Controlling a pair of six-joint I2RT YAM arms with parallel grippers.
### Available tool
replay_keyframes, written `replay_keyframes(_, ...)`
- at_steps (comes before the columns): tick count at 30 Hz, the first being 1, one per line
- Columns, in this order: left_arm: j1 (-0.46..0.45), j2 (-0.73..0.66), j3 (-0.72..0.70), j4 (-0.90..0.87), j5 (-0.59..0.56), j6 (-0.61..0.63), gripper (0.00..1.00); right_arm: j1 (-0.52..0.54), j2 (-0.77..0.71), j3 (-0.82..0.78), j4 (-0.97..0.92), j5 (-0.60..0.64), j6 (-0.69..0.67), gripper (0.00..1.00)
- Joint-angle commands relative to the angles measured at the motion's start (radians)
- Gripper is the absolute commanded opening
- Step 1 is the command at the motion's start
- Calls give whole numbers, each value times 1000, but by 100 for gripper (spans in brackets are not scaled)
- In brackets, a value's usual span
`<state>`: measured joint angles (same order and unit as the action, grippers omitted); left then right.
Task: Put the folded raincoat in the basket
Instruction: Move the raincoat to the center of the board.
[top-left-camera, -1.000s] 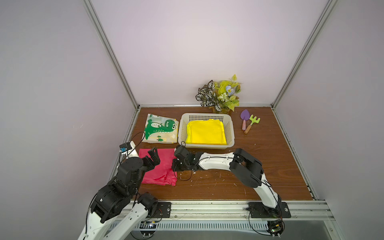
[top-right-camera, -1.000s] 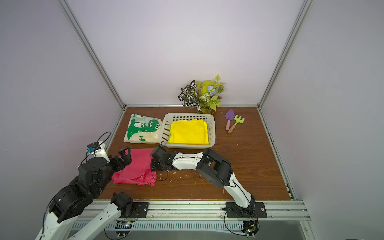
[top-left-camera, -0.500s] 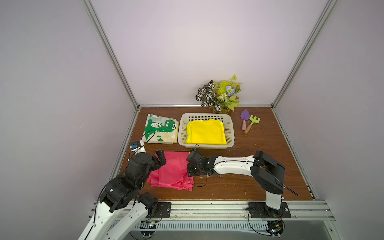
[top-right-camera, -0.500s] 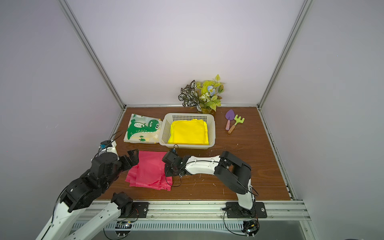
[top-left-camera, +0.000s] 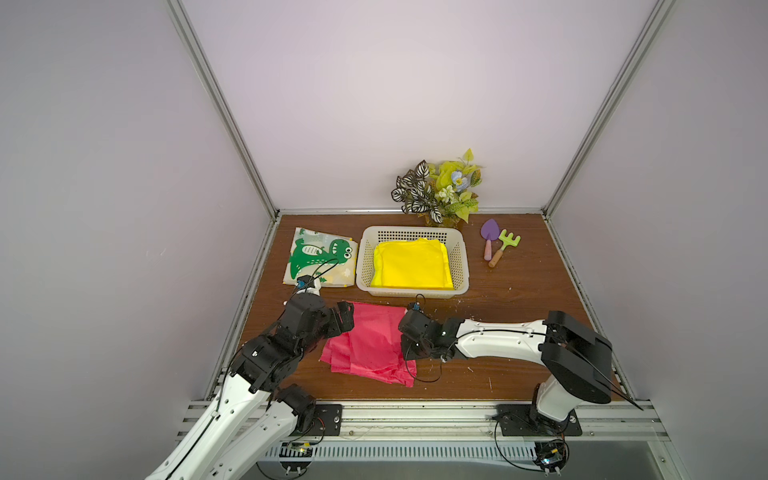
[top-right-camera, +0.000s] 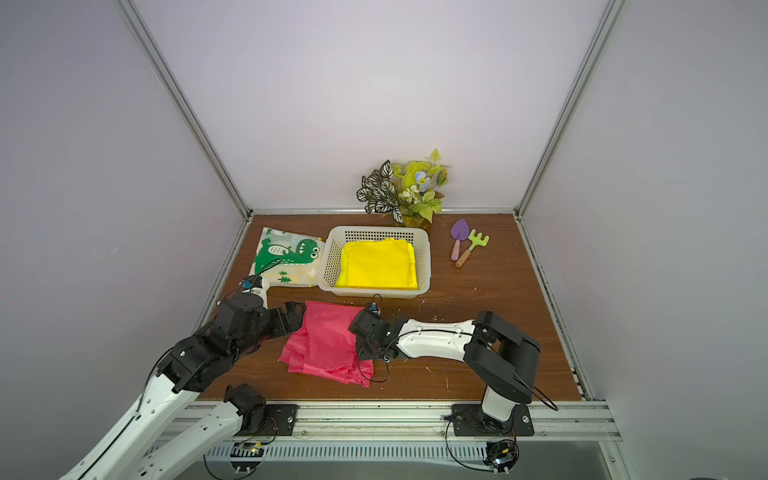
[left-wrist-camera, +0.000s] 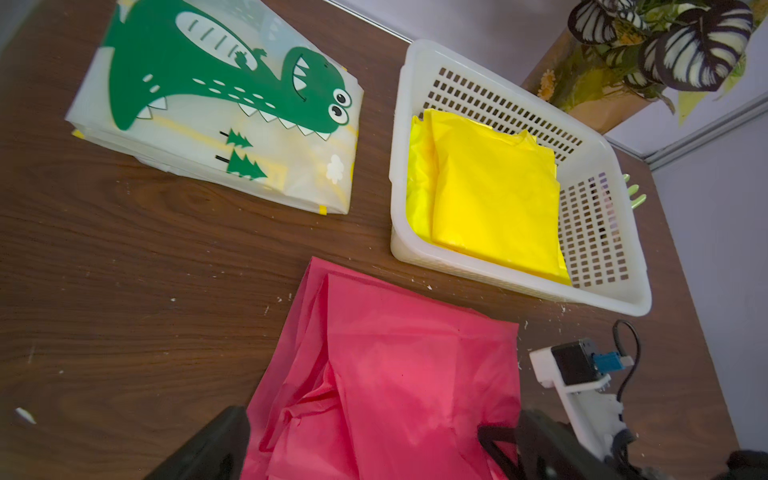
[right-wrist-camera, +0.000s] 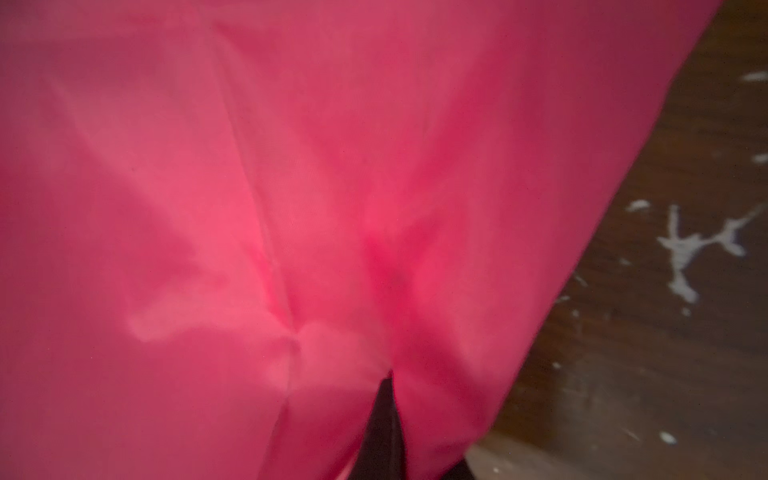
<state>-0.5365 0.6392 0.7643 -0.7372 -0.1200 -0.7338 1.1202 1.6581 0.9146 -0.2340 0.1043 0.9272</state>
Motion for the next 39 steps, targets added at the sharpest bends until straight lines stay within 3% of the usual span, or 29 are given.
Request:
replay_keyframes(1, -7, -6, -42, 41, 91, 17, 100, -16, -50, -40, -82, 46, -41, 0)
replay_keyframes(10, -7, 72, -105, 119, 195, 31, 100, -69, -169, -118, -148, 89, -60, 0)
replay_keyframes(17, -7, 162, -177, 254, 348, 48, 99, -106, -180, -123, -168, 69, -126, 0)
replay_keyframes(31, -11, 336, -241, 433, 376, 120, 100, -119, -88, -51, -195, 62, -183, 0)
replay_keyframes(39, -13, 418, -291, 502, 365, 98, 100, -119, -74, -50, -185, 66, -174, 0)
